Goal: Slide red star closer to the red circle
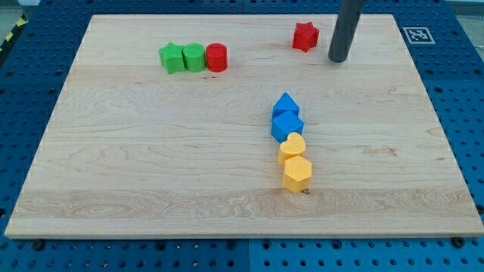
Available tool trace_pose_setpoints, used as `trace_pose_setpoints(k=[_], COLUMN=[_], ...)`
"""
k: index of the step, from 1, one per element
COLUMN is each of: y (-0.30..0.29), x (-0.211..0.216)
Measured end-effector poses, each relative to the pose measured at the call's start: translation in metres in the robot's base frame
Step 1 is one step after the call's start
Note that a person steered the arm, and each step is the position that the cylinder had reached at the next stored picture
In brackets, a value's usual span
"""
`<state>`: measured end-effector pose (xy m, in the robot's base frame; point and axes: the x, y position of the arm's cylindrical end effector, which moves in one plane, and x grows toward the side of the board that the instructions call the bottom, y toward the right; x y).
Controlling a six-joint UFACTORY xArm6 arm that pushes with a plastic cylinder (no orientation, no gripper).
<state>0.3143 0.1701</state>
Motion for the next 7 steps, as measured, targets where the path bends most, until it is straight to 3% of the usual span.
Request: trace_pose_setpoints(k=[2, 4, 6, 7], y=[0.05, 0.046, -0.052, -0.055], x=[-0.005, -0.057, -0.07, -0.049])
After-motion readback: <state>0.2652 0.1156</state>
